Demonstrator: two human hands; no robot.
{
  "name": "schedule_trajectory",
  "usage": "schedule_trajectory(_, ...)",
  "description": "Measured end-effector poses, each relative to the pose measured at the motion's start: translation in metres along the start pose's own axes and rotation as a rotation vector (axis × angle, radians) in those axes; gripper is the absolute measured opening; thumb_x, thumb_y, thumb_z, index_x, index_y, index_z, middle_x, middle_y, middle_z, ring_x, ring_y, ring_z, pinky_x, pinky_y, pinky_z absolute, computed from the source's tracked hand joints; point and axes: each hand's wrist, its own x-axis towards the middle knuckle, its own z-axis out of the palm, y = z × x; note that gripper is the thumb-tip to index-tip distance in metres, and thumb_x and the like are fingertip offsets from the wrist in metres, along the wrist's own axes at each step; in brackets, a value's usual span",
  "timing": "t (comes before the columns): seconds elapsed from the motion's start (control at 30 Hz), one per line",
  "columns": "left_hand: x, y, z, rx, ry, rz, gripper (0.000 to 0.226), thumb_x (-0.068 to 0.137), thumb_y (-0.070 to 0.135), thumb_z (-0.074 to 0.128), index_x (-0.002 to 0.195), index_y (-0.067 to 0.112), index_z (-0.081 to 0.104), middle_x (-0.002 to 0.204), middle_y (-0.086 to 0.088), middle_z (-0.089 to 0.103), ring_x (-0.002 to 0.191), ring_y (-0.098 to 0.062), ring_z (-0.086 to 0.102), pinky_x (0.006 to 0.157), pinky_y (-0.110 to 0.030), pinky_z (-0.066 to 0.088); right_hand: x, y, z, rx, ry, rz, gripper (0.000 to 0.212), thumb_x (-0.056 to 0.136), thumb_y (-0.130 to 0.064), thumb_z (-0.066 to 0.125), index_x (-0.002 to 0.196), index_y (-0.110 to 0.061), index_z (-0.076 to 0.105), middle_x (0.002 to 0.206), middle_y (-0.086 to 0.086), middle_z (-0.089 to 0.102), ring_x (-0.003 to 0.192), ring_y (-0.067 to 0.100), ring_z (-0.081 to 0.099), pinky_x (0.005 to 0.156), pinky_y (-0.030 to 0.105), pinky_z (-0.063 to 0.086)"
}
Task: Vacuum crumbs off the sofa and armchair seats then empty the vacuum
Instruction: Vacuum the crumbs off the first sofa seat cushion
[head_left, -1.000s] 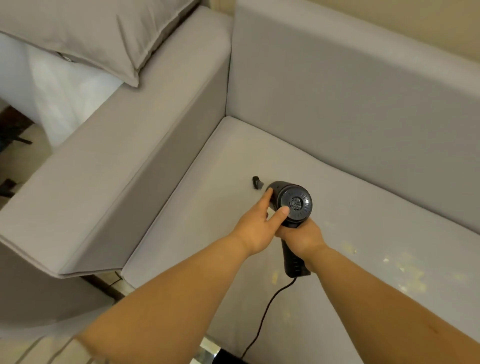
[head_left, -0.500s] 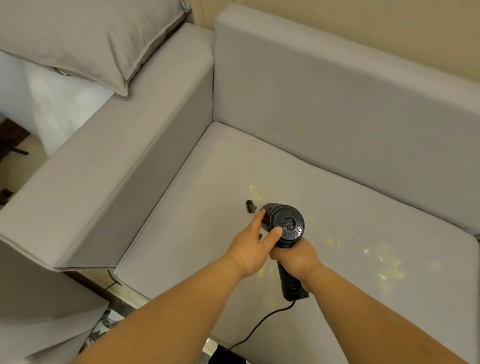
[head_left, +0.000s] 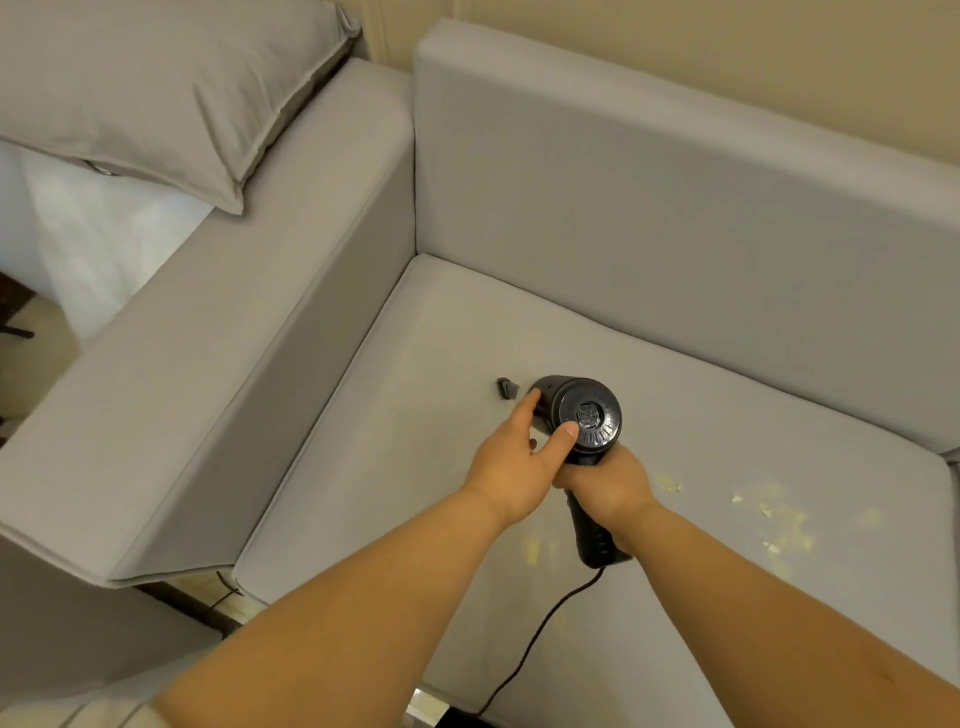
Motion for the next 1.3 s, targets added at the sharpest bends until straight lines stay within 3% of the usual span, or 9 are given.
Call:
schedule_trajectory(0.2,0.043,-0.006,-0.029,0.071,-0.036,-0.005,0.072,0.090,0.057,0.047,0.150,0.034,0.015,0.151,0.004,0.036,0.130,-0.020,0.045,0.108,-0.035,0.036,0.036,-0.020,0.021,0.025,0.006,-0.014,0.037,0.074,-0.010,0.072,0.111,-0.016,0.064,0.092,0.006,0.069,0.079,0.023,0.062,0.068,0.032,0.049)
schedule_trajectory(0.4,0.048,-0.019,-0.020,0.081,-0.093,-0.016,0.074,0.089,0.057,0.048,0.150,0.034,0.013,0.152,0.002,0.034,0.129,-0.021,0.046,0.104,-0.030,0.036,0.039,-0.008,0.024,0.040,0.009,0.046,0.023,0.074,-0.007,0.072,0.091,-0.020,0.065,0.081,0.005,0.067,0.074,0.024,0.060,0.067,0.034,0.049)
schedule_trajectory(0.57,0.037,-0.019,-0.010,0.042,-0.063,-0.020,0.074,0.089,0.057,0.048,0.150,0.033,0.014,0.152,0.002,0.035,0.129,-0.021,0.047,0.107,-0.034,0.037,0.030,-0.004,0.017,0.037,-0.003,0.047,0.022,0.074,-0.005,0.072,0.089,-0.019,0.065,0.076,0.004,0.066,0.071,0.024,0.059,0.067,0.034,0.050)
schedule_trajectory(0.77,0.019,-0.023,0.002,0.064,-0.059,-0.043,0.074,0.090,0.057,0.048,0.150,0.032,0.014,0.151,0.002,0.035,0.126,-0.021,0.049,0.096,-0.024,0.036,0.017,0.009,0.010,0.010,-0.045,0.064,0.030,0.074,-0.004,0.071,0.102,-0.014,0.065,0.084,0.007,0.066,0.076,0.026,0.059,0.075,0.040,0.052)
schedule_trajectory(0.97,-0.010,-0.025,0.032,0.050,-0.021,-0.076,0.073,0.090,0.056,0.047,0.150,0.031,0.015,0.151,0.000,0.036,0.134,-0.021,0.039,0.095,-0.021,0.029,-0.004,0.036,-0.009,-0.033,-0.106,0.054,0.031,0.075,-0.005,0.070,0.104,-0.013,0.065,0.086,0.007,0.065,0.078,0.026,0.058,0.074,0.038,0.050)
schedule_trajectory(1.1,-0.031,-0.026,0.062,0.043,0.014,-0.090,0.072,0.090,0.056,0.047,0.150,0.030,0.015,0.150,0.001,0.038,0.133,-0.020,0.040,0.094,-0.020,0.029,-0.019,0.057,-0.028,-0.065,-0.145,0.050,0.026,0.075,-0.006,0.070,0.099,-0.015,0.065,0.088,0.011,0.066,0.081,0.028,0.059,0.081,0.044,0.054)
schedule_trajectory(1.3,-0.057,-0.030,0.101,0.018,0.067,-0.090,0.071,0.091,0.055,0.048,0.150,0.030,0.017,0.149,0.001,0.039,0.133,-0.018,0.040,0.095,-0.018,0.028,-0.037,0.088,-0.050,-0.067,-0.176,0.051,0.030,0.074,-0.005,0.070,0.103,-0.013,0.065,0.086,0.009,0.066,0.079,0.027,0.059,0.073,0.038,0.050)
